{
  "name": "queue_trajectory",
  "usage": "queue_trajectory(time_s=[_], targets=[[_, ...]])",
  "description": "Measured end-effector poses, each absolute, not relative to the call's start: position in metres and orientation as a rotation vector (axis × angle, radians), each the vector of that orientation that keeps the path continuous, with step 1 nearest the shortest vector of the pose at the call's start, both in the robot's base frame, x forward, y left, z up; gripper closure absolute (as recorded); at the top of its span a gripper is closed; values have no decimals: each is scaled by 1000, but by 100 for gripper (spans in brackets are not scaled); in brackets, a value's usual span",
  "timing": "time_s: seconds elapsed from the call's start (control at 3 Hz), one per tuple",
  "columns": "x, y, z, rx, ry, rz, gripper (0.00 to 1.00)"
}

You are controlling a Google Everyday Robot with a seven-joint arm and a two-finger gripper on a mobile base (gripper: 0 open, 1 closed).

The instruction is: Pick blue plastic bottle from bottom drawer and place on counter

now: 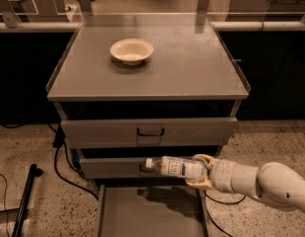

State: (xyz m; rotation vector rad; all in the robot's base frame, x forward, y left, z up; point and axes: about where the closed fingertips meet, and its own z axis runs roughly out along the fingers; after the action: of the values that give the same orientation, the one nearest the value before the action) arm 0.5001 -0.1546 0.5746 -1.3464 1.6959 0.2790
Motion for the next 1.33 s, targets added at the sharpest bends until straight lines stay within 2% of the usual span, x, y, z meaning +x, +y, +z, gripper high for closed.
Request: queue_trajectory(time_s=[0.67, 1.33], targets=[[501, -169, 728, -1362, 1604, 138, 100], [514, -166, 739, -1381, 1577, 116, 100]])
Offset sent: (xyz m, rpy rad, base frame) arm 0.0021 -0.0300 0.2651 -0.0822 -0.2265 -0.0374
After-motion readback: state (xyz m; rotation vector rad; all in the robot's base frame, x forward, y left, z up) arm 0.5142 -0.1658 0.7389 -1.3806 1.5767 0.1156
